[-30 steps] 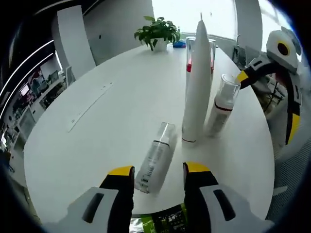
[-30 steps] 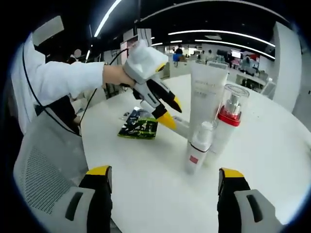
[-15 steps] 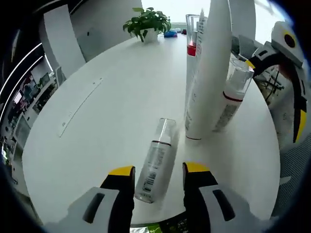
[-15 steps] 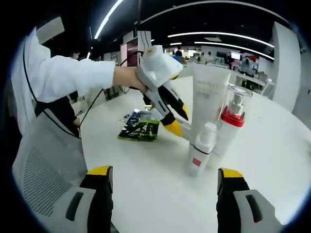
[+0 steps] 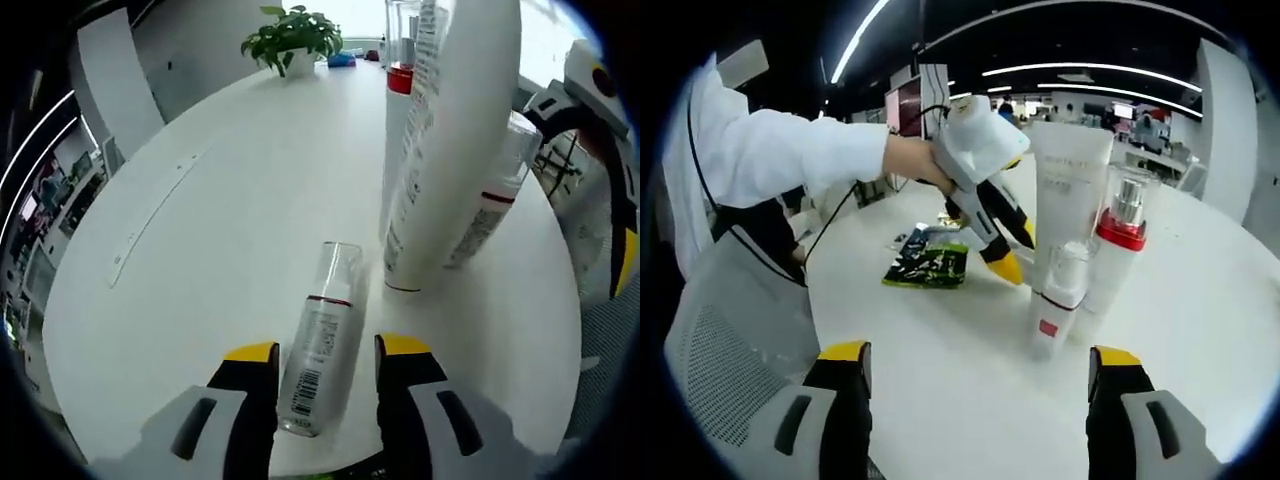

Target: Arrange the skincare products in the storage area until every visible bottle or jar stands upright without overlapping.

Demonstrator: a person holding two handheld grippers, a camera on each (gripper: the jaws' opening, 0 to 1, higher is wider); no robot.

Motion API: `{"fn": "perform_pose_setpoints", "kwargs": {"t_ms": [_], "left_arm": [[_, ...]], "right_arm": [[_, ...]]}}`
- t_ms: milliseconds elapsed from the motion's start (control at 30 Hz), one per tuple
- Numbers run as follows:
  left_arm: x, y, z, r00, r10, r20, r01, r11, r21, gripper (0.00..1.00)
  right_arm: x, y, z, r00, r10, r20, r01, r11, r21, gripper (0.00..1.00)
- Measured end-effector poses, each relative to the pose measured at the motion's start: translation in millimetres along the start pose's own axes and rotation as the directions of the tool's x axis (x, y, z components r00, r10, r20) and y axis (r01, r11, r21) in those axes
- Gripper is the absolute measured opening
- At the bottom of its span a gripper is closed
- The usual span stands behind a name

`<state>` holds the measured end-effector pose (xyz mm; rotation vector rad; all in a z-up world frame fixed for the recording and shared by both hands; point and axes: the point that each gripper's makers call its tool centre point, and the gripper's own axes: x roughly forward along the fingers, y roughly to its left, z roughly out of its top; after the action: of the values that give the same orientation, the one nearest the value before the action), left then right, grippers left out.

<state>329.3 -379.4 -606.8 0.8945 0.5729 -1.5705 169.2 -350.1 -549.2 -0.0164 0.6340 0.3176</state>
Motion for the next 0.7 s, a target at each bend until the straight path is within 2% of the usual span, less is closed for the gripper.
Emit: {"fn": "perform_pose_setpoints", "kwargs": {"t_ms": [267, 467, 567, 700], "left_arm": [[2, -0.6, 0.7, 1.000, -0.008, -0.015, 0.008, 1.000, 0.015, 0.31], [5, -6.3, 1.4, 0.999, -0.045, -0.017, 0.045, 0.999, -0.007, 0.26], [6, -7.2, 1.2, 0.999, -0.051, -0.018, 0.050, 0.999, -0.017, 0.18], [7, -11.3, 2.1, 0.999, -0.049, -0.021, 0.048, 0.999, -0.023, 0.18]], "right_arm": [[0, -4, -0.4, 1.000, -0.008, 0.005, 0.008, 1.000, 0.019, 0.91], [1, -4, -1.4, 1.000, -0.011, -0.002, 0.011, 1.000, 0.014, 0.90], [1, -3, -1.2, 1.000, -0.007, 0.000, 0.007, 1.000, 0.017, 0.90], [1, -2, -2.6, 1.000, -0.006, -0.008, 0.006, 1.000, 0.011, 0.90]]}}
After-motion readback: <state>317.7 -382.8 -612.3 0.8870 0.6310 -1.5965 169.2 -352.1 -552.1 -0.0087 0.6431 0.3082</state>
